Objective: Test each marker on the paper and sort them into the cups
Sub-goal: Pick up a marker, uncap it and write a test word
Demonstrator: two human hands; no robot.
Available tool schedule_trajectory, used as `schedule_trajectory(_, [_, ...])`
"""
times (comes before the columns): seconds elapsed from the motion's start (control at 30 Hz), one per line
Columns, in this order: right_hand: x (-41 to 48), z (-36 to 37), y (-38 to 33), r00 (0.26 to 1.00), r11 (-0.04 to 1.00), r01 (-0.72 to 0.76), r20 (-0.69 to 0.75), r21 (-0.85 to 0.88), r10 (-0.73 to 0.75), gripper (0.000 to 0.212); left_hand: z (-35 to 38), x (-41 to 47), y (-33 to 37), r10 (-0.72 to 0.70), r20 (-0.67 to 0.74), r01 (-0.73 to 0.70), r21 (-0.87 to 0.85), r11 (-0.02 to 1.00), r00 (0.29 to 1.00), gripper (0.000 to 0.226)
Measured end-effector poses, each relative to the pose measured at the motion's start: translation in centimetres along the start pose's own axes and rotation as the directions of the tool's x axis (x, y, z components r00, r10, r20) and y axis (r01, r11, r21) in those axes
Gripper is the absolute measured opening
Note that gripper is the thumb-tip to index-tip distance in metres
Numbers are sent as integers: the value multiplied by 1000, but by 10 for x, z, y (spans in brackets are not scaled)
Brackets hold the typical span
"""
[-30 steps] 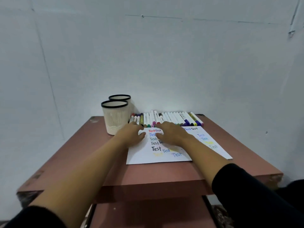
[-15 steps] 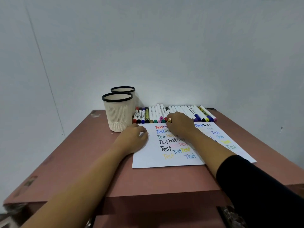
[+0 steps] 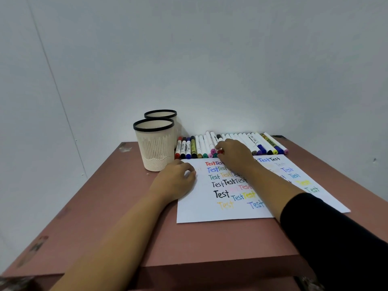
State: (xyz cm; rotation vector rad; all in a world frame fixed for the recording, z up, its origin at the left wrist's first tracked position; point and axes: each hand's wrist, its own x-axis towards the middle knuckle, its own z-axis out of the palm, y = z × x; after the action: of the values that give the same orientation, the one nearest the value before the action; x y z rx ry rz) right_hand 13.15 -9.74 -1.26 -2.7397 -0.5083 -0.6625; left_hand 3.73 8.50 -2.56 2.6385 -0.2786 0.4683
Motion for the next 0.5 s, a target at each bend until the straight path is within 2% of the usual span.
schedule_trajectory(0.17, [0,-1,1,993,996,-42,-110,76,50,25,-1,-1,0,-5,2,5,-10,1000,1000,29])
schedule_trajectory(0.27, [0,-9,1,963,970,-79,-234,231,134,28,-1,-1,0,5,-8,-5,-9,1000,1000,29])
schedule_trajectory(0.37, [-6,-28,-4,892,851,-125,-318,510,321,28,-2,-1,1,20,-16,-21,-34,999,1000,29])
schedule_trajectory(0.5, [-19,-54,-17,820,607,-85,-291,790,493,17,-5,-1,5,60,-68,-65,-84,994,996,32])
